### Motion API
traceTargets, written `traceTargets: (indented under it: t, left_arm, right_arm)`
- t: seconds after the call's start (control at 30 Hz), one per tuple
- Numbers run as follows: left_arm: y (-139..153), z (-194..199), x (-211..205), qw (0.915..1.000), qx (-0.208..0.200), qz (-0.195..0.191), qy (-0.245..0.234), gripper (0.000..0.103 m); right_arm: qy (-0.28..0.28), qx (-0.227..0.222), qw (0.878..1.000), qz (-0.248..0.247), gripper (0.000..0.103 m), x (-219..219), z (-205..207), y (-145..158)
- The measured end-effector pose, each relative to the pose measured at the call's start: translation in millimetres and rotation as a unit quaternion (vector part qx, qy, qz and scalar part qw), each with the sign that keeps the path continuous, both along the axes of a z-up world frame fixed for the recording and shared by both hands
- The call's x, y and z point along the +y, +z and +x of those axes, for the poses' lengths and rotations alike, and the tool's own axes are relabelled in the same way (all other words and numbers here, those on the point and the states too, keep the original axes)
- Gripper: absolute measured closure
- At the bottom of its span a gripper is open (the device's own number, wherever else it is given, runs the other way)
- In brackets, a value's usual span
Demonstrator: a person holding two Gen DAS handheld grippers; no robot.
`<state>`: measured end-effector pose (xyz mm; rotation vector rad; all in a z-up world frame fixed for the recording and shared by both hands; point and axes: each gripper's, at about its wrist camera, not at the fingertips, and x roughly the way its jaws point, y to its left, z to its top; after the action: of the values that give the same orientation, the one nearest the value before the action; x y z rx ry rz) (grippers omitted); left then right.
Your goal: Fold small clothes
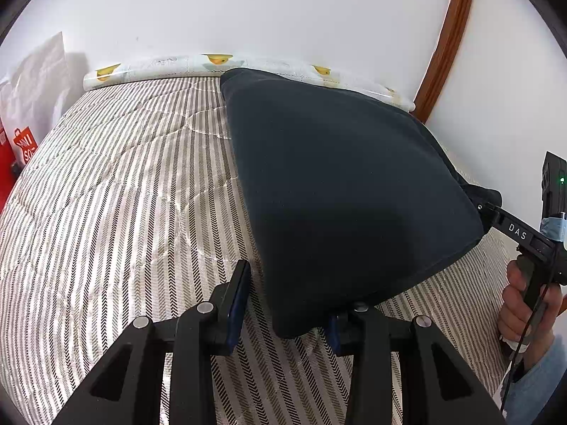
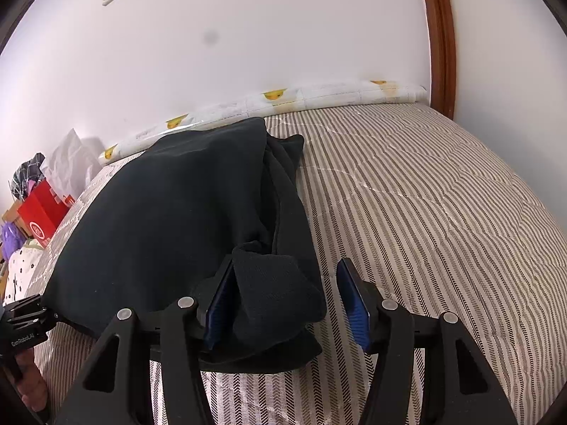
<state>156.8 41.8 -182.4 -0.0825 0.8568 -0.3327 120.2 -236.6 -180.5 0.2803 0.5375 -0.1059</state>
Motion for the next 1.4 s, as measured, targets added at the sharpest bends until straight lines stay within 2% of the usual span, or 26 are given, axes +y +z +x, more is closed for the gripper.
traceTargets:
  t: [1.4]
  left_arm:
    - [-1.3, 1.2, -1.6, 1.0, 0.002, -0.003, 0.004, 0.067]
  right_arm:
    - [-0.008, -0.003, 1.0, 0.01, 0.044, -1.8, -1.6, -0.1]
